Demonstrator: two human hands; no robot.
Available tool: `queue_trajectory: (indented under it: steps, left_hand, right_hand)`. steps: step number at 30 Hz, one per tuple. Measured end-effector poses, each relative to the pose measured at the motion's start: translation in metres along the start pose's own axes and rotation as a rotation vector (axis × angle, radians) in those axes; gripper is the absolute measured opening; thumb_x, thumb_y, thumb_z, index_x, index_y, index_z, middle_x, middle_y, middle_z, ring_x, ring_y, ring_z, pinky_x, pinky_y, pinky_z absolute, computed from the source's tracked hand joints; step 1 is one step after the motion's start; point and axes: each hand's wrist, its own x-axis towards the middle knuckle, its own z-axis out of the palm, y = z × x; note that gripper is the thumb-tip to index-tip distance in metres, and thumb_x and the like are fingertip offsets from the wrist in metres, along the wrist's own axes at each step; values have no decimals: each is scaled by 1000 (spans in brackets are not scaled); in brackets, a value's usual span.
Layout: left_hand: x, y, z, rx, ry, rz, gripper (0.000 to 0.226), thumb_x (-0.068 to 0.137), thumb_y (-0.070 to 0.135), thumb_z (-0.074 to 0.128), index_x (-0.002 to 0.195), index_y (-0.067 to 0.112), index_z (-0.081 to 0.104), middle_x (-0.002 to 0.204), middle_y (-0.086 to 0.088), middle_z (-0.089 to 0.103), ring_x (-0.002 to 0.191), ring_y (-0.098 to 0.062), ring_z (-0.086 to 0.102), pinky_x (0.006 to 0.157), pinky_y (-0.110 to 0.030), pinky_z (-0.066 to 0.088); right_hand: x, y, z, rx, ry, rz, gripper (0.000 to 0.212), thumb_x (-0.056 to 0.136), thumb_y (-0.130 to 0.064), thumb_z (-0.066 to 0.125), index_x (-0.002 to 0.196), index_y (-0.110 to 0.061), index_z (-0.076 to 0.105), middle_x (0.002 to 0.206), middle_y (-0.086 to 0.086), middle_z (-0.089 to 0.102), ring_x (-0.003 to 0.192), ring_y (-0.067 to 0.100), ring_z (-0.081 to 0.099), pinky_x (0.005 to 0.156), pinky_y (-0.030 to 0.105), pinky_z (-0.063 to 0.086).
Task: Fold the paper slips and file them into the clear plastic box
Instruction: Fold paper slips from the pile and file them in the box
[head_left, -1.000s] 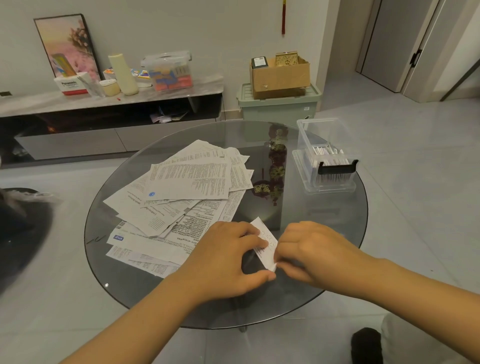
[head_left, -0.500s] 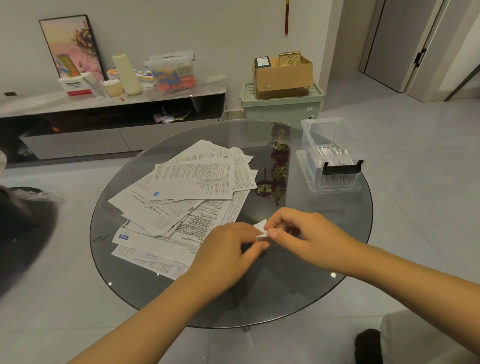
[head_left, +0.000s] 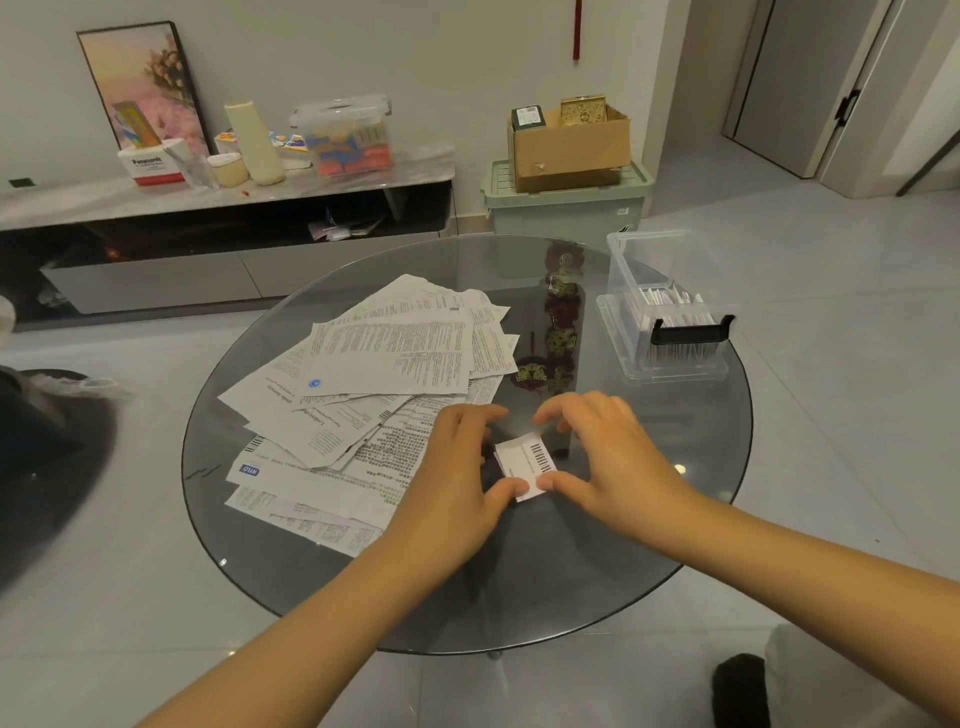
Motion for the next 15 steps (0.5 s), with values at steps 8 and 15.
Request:
queue_trajectory:
  steps: [8, 15]
  left_hand:
    - [-1, -6, 1, 266, -66, 205, 35, 82, 45, 52, 106, 22, 61, 108, 9, 55, 104, -10, 46, 87, -20, 25]
    - [6, -1, -11, 358, -139, 286, 48, 80, 53, 47, 106, 18, 69, 105, 5, 66, 95, -16, 57, 86, -28, 43]
  right_hand:
    - [-12, 5, 3, -244, 14, -201, 26, 84, -32, 54, 101, -23, 71, 93, -10, 65, 88, 18, 55, 76, 27, 37]
    - [-10, 3, -2, -326, -2, -278, 40, 81, -47, 43, 92, -25, 73, 84, -12, 65, 81, 15, 56, 70, 24, 35]
